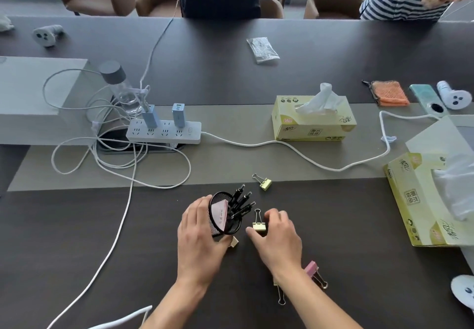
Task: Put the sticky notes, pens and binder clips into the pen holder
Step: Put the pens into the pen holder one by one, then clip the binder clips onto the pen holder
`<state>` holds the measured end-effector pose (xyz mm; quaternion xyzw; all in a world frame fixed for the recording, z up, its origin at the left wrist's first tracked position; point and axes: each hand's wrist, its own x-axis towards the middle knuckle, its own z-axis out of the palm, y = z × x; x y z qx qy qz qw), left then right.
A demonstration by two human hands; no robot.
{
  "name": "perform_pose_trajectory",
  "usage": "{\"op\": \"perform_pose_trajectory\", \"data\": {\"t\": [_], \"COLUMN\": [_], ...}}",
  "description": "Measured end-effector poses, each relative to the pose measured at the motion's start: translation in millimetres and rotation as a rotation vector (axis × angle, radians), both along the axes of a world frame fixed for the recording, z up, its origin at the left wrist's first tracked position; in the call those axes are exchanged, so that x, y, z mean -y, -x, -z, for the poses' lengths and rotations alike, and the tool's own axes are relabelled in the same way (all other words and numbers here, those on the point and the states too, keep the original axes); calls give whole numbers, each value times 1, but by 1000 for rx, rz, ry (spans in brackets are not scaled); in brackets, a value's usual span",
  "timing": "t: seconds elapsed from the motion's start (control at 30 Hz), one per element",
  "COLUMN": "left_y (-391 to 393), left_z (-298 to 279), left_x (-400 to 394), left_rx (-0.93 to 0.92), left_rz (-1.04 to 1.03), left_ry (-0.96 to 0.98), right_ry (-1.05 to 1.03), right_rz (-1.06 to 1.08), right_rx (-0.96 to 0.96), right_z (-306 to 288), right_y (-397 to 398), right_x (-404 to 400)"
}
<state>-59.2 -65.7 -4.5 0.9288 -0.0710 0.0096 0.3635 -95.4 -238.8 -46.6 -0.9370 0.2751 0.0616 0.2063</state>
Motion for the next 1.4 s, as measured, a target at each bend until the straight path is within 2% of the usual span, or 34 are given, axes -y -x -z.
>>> {"op": "perform_pose_trajectory", "data": {"t": [0.1, 0.13, 0.27, 0.33, 0.4, 0.57, 0.73, 0.8, 0.9, 0.97, 1.03, 1.1, 1.23, 1.4], "left_y": [0, -1, -1, -1, 1, 5, 10, 9, 6, 3, 1, -1, -5, -13], "left_z": [3, 5, 7, 6, 5, 2, 0, 1, 4, 6, 8, 10, 11, 10], "left_x": [-5, -6, -7, -3, 3, 18, 26, 23, 13, 4, -4, -14, -28, -32], "left_rx": [4, -2, -2, 3, 13, 40, 52, 49, 28, 13, 11, -2, -4, 12], "left_rz": [5, 5, 36, 72, 110, 161, 177, 154, 107, 85, 62, 33, -14, -91], "left_ry": [-6, -6, -18, -31, -50, -57, -73, -71, -59, -62, -60, -50, -35, -23], "right_ry": [82, 23, -473, -617, -685, -558, -371, -329, -328, -241, -173, -117, -62, -262], "right_rz": [-75, -41, 258, 247, 88, -355, -570, -538, -230, -81, -84, -146, -222, -265], "right_rx": [72, 121, 304, 342, 319, 154, 132, 220, 380, 236, 13, -59, 39, 139], "right_z": [5, 3, -23, -49, -74, -106, -103, -97, -79, -58, -36, -17, -3, -15], "right_y": [-7, -8, -10, -9, -10, -29, -43, -45, -55, -68, -82, -92, -95, -40], "right_x": [-7, -4, 33, 52, 65, 55, 32, 34, 53, 64, 68, 64, 50, 9]}}
